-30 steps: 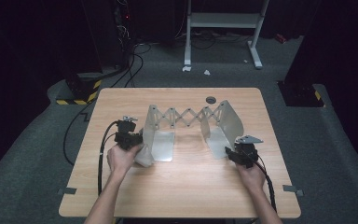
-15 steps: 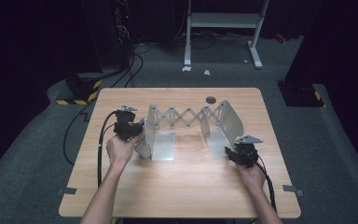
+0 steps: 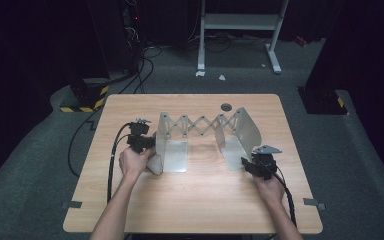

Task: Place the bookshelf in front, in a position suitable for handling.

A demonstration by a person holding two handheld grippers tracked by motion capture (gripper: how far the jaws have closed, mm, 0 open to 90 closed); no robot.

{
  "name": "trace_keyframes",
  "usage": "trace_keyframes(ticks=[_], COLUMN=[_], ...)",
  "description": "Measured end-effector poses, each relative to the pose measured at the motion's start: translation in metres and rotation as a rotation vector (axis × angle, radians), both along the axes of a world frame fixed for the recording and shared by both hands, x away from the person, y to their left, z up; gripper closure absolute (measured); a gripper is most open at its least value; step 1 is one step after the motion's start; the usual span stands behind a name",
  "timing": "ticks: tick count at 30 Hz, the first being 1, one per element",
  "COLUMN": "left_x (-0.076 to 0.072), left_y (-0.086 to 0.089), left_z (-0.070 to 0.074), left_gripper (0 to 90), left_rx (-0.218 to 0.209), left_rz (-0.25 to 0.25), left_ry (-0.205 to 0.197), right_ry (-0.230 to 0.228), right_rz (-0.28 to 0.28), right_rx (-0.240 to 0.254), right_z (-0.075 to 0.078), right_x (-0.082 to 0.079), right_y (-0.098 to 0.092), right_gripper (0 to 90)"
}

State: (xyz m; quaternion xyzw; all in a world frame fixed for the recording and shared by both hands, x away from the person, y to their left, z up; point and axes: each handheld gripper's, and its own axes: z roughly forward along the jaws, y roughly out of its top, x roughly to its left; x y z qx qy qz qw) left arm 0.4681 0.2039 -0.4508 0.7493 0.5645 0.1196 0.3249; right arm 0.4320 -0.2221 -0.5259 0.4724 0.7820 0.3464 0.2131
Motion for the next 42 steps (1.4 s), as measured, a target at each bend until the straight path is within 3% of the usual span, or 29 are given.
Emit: trace_keyframes(ticks=[4,10,14,17,21,26,30,32,33,38,42], left_x=[0.002,0.000,0.006,0.014,0.025,0.030,0.025,0.023,0.022,0.018,0.020], left_y=[-0.002,0.003,0.002,0.001,0.001,0.000,-0.003,0.000,0.002,0.003,0.004], left_z=[0.009,0.058,0.081,0.078,0.060,0.027,-0.004,-0.010,-0.008,0.024,0.039], left_gripper=[82.1,82.1,82.2,82.2,82.2,82.1,82.1,82.1,82.1,82.0,82.0], left_rx=[0.021,-0.009,-0.006,-0.011,-0.024,-0.020,0.018,-0.014,-0.043,-0.068,-0.084], left_rz=[-0.010,-0.022,-0.023,-0.018,-0.006,-0.001,-0.016,-0.009,-0.003,-0.001,0.001], left_ry=[-0.020,-0.161,-0.196,-0.181,-0.138,-0.063,0.008,0.020,0.020,-0.084,-0.127], right_ry=[0.000,0.000,0.000,0.000,0.000,0.001,0.001,0.001,0.001,0.000,0.000], right_rz=[0.000,0.000,0.000,0.000,0.000,0.000,0.000,0.000,0.000,0.003,0.003], right_rx=[0.000,0.000,0.000,0.000,0.001,0.001,0.001,0.001,0.001,-0.001,0.000], right_z=[0.000,0.000,0.000,0.000,0.000,0.000,0.000,0.000,0.000,0.000,0.000], right_x=[0.000,0.000,0.000,0.000,0.000,0.000,0.000,0.000,0.000,0.000,0.000], right_y=[0.000,0.000,0.000,0.000,0.000,0.000,0.000,0.000,0.000,0.000,0.000], right_gripper=[53.8,53.8,53.7,53.7,53.7,53.7,53.7,53.7,53.7,53.6,53.6])
